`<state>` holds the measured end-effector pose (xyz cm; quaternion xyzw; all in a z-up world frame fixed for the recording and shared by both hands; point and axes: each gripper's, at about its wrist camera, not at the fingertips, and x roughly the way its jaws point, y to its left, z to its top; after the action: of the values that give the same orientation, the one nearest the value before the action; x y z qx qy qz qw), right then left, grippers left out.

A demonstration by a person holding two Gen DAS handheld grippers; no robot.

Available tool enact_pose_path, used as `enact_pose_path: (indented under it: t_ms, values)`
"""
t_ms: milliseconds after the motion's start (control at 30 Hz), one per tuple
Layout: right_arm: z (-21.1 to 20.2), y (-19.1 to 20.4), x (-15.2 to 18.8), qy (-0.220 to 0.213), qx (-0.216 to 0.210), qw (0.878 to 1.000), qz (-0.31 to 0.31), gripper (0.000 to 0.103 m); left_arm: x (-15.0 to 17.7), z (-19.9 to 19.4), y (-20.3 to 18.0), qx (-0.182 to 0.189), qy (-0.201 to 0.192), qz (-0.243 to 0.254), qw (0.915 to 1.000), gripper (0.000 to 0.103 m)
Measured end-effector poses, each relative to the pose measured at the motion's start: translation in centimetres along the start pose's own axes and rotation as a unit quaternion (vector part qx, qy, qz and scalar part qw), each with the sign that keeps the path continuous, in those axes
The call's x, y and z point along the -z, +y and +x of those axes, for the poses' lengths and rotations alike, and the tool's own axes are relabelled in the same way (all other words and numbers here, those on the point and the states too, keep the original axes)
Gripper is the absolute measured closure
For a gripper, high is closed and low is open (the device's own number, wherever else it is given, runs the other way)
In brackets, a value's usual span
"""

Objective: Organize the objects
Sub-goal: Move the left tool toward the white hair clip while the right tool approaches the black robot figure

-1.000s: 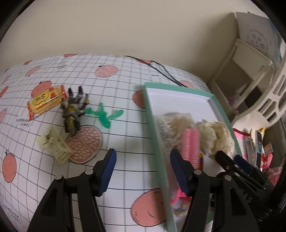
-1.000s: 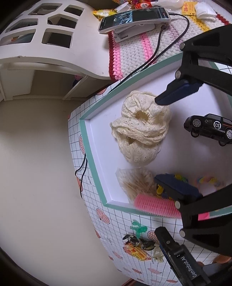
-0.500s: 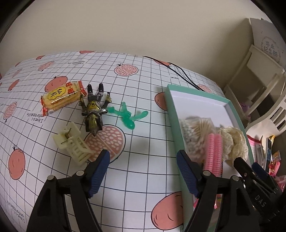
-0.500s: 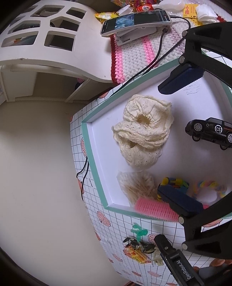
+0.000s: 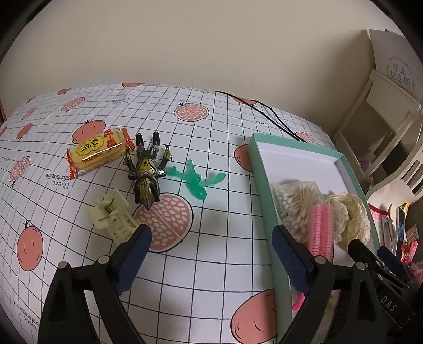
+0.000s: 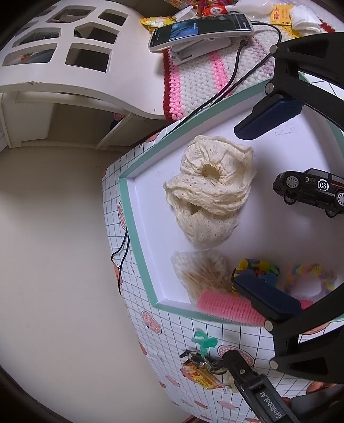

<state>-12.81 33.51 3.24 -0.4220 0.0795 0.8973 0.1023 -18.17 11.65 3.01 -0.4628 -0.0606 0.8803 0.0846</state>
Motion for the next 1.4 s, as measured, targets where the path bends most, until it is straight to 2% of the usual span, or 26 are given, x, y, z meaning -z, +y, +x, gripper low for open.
enact_pose_path:
  t_ms: [300,700,933,1200,1400]
  values:
    - [-0.5,0.8,-0.4,-0.008,-0.011,1.000,-0.001,0.000,-0.2,0.0,0.5,0.002,0.001,-0.001,1.0000,0.010]
    - [-1.3,5.6,-0.6,-0.024,-0.033,0.999,-0.034,0.000,-1.4,-1.6,1.5,0.015,-0.017,0.009,0.9997,0.010]
    - [-1.6,9.3,-0.4,-0.028,-0.050,0.997,-0.057,0.000,-3.0,-2.9,5.8,-0.008,-0.036,-0.017,0.9992,0.010]
    - [-1.8,12.9,0.0,-0.032,-0.067,0.995,-0.073,0.000,-3.2,-3.0,12.1,-0.039,-0.031,-0.070,0.9963,0.010]
    - [-1.2,15.4,0.8,-0.023,-0.081,0.993,-0.080,0.000,-3.0,-2.8,14.9,-0.054,-0.022,-0.087,0.9945,0.010]
